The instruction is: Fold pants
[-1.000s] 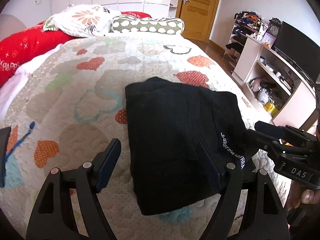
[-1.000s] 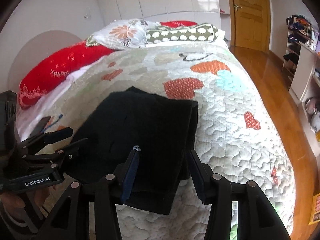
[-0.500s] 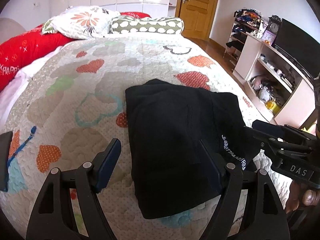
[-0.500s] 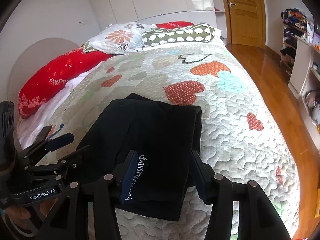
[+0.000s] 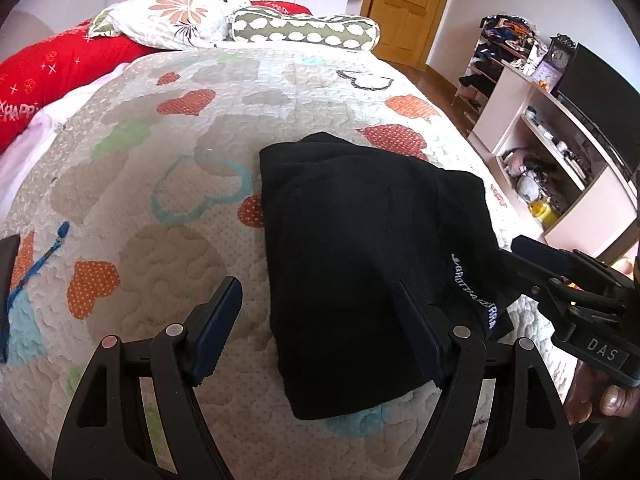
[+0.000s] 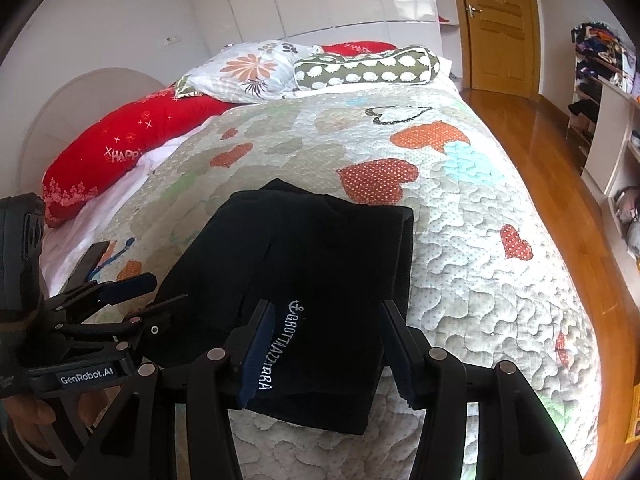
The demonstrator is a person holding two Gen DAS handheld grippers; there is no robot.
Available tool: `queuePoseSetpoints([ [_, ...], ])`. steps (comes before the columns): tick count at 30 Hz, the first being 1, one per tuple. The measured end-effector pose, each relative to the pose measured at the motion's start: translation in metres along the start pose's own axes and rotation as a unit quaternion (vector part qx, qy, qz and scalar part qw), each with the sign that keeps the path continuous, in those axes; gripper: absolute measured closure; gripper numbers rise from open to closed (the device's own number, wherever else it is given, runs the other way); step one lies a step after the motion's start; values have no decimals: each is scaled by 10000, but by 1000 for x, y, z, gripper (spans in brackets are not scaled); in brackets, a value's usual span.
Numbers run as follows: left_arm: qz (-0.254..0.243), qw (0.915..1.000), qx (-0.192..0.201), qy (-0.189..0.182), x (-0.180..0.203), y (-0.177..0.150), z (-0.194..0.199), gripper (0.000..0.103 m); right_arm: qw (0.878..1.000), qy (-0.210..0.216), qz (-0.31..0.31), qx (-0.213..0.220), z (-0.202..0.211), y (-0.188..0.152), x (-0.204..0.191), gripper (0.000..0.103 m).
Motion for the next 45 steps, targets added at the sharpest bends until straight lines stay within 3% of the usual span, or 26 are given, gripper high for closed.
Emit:
queuePoseSetpoints([
  [9, -24, 9999, 123, 100, -3, 10, -1, 24, 9999, -47, -65, -101, -8, -1, 7, 51],
  [14, 9, 9999, 112, -56, -4, 15, -4, 24, 9998, -40, -188, -80, -9, 0, 17, 50],
  [19, 22, 9999, 80, -104, -5, 19, -7, 24, 9994, -57, -326, -103, -11, 2, 26, 43],
  [32, -1, 9992, -309, -254, 1, 20, -37, 24, 9979, 170, -547, -303, -38, 5, 31, 39],
  [40, 69, 9978, -583, -319, -4, 16, -51, 2, 9952, 512, -766, -323, -54, 2, 45, 33],
  [45, 198, 9965, -675, -455, -9, 14, -56, 1, 9944, 799, -618, -296, -61, 0, 44, 20],
])
Point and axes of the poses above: each gripper's, at about its wrist camera, not at the fingertips, and z roughly against the way its jaws point, x to its right, y to its top, the point moved 4 cm from there along -z, roughly the way its jaws point, and after that the axes turned 3 degrees about z, right-handed, at the moved point
